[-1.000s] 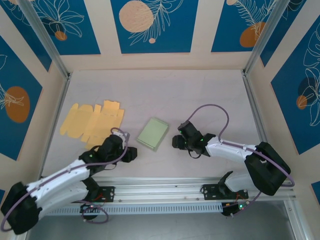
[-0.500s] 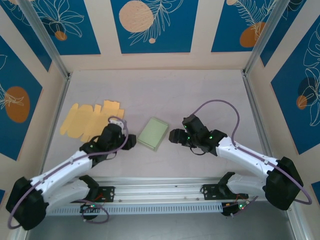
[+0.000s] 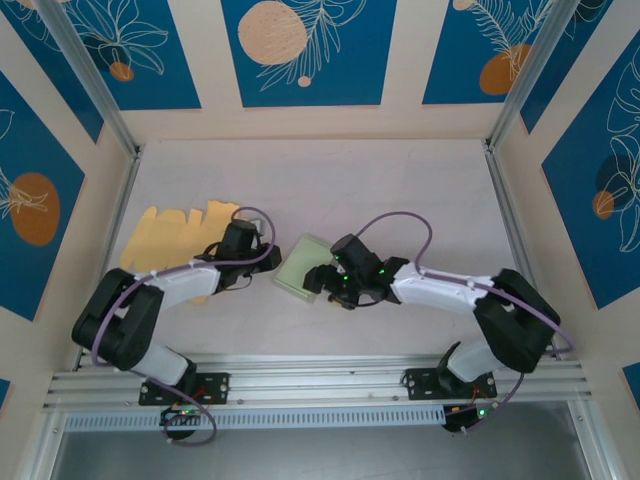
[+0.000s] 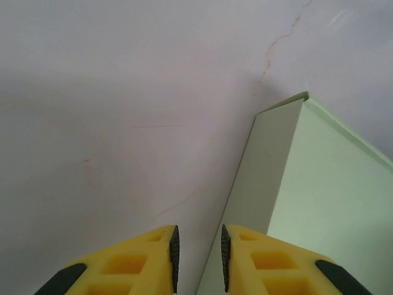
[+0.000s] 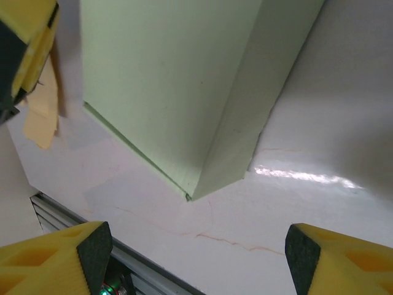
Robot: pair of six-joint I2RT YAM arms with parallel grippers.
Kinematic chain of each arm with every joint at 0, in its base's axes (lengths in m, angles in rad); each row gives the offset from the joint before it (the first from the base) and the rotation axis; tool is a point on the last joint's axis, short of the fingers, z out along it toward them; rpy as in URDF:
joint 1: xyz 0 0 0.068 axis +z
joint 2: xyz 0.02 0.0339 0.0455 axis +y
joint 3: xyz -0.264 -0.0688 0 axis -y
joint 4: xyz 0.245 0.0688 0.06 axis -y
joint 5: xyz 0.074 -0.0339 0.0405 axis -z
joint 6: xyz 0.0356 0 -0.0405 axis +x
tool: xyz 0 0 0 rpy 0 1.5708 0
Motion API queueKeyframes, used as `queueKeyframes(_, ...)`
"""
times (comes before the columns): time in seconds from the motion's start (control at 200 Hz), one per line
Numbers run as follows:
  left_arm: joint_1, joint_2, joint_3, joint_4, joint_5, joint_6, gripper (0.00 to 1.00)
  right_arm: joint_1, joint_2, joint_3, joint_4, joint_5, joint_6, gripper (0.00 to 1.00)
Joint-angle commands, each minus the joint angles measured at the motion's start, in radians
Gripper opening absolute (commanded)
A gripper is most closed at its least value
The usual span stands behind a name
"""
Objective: Fold the paper box
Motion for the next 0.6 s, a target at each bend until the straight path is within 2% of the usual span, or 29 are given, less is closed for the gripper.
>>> queueKeyframes(0.0, 0.008, 0.048, 0.022, 0.080, 0.057, -0.007, 0.22, 0.020, 0.064, 0.050, 0.046, -0.027, 0.042, 0.77)
queueKeyframes(0.05, 0.007, 0.069, 0.020, 0.102, 0.077, -0.012, 0.15, 0.023, 0.103, 0.083, 0.041, -0.019, 0.033, 0.77)
queueKeyframes(0.13, 0.005, 0.104, 0.010, 0.143, 0.111, -0.034, 0.10, 0.024, 0.158, 0.125, 0.045, -0.012, 0.018, 0.74)
queueKeyframes(0.21, 0.004, 0.136, -0.006, 0.190, 0.136, -0.062, 0.03, 0.022, 0.202, 0.149, 0.065, -0.003, 0.012, 0.64)
queueKeyframes(0.27, -0.002, 0.161, -0.011, 0.216, 0.158, -0.078, 0.00, 0.020, 0.228, 0.162, 0.090, -0.002, 0.007, 0.62)
queueKeyframes(0.475, -0.051, 0.223, -0.039, 0.282, 0.147, -0.127, 0.00, 0.005, 0.300, 0.159, 0.180, 0.001, 0.030, 0.61)
queueKeyframes(0.55, -0.074, 0.248, -0.045, 0.302, 0.142, -0.153, 0.00, 0.005, 0.312, 0.137, 0.233, 0.020, 0.057, 0.54)
queueKeyframes(0.595, -0.088, 0.261, -0.054, 0.318, 0.133, -0.170, 0.00, 0.003, 0.322, 0.133, 0.244, 0.032, 0.077, 0.53)
